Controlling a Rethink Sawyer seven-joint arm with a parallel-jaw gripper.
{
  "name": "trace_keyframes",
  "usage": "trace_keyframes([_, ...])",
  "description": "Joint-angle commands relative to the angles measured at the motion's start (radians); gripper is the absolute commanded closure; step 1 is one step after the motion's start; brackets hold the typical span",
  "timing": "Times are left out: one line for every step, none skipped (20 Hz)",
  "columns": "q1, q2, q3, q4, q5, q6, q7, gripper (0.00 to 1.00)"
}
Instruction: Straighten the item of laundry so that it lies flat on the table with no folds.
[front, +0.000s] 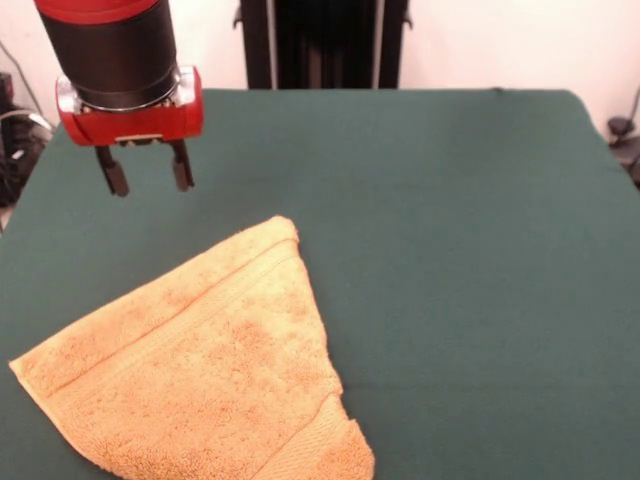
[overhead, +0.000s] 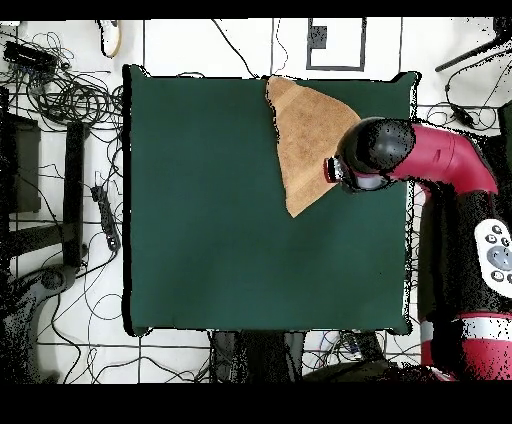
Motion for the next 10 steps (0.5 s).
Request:
trace_keyframes([0.076,0.09,0.02,-0.088,0.024,0.145,0.065,0.0])
trace_keyframes([0.078,0.099,0.023,-0.105,0.028,0.156,0.065,0.0])
trace_keyframes([0.081,0.108,0.026,-0.123,0.031,0.171,0.064,0.0])
trace_keyframes([0.084,0.119,0.028,-0.145,0.034,0.187,0.063,0.0])
trace_keyframes([0.088,0.131,0.03,-0.166,0.036,0.203,0.062,0.0])
trace_keyframes([0.093,0.143,0.031,-0.191,0.037,0.222,0.062,0.0])
trace_keyframes([0.095,0.157,0.035,-0.214,0.041,0.232,0.061,0.0])
trace_keyframes([0.098,0.171,0.039,-0.236,0.044,0.242,0.061,0.0])
trace_keyframes([0.101,0.184,0.043,-0.258,0.047,0.252,0.06,0.0])
trace_keyframes([0.103,0.198,0.047,-0.28,0.05,0.262,0.059,0.0])
